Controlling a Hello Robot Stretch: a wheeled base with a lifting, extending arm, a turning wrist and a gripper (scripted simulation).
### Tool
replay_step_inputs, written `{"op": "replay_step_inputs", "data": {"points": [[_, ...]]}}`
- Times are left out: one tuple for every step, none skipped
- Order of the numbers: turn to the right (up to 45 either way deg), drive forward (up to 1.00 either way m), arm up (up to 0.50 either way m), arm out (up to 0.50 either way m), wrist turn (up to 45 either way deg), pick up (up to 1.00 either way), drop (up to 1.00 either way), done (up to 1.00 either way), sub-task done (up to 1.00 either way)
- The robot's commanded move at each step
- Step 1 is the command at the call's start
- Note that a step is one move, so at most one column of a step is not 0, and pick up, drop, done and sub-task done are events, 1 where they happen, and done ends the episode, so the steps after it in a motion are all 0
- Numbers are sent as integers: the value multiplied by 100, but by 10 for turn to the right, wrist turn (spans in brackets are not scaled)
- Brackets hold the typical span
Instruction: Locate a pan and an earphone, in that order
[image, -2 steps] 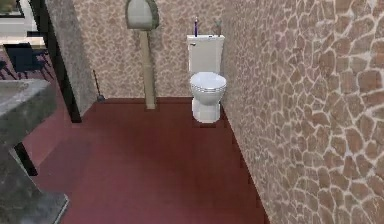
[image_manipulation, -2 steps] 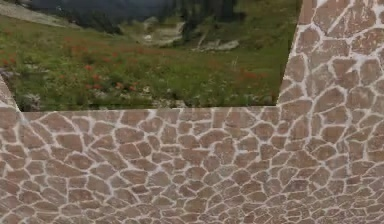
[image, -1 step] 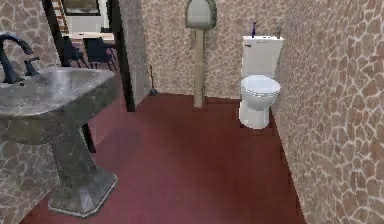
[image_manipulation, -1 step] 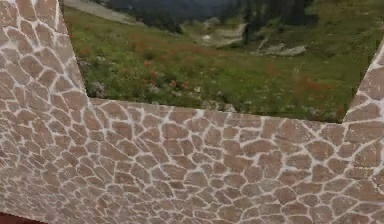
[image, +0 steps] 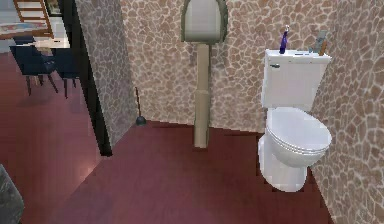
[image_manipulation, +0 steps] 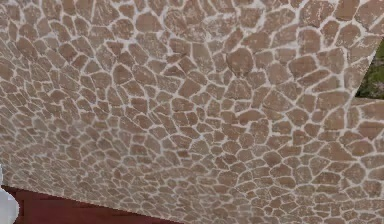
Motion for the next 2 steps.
{"op": "replay_step_inputs", "data": {"points": [[-30, 0, 0, 0, 0, 0, 0, 0, 0], [0, 65, 0, 0, 0, 0, 0, 0, 0]]}}
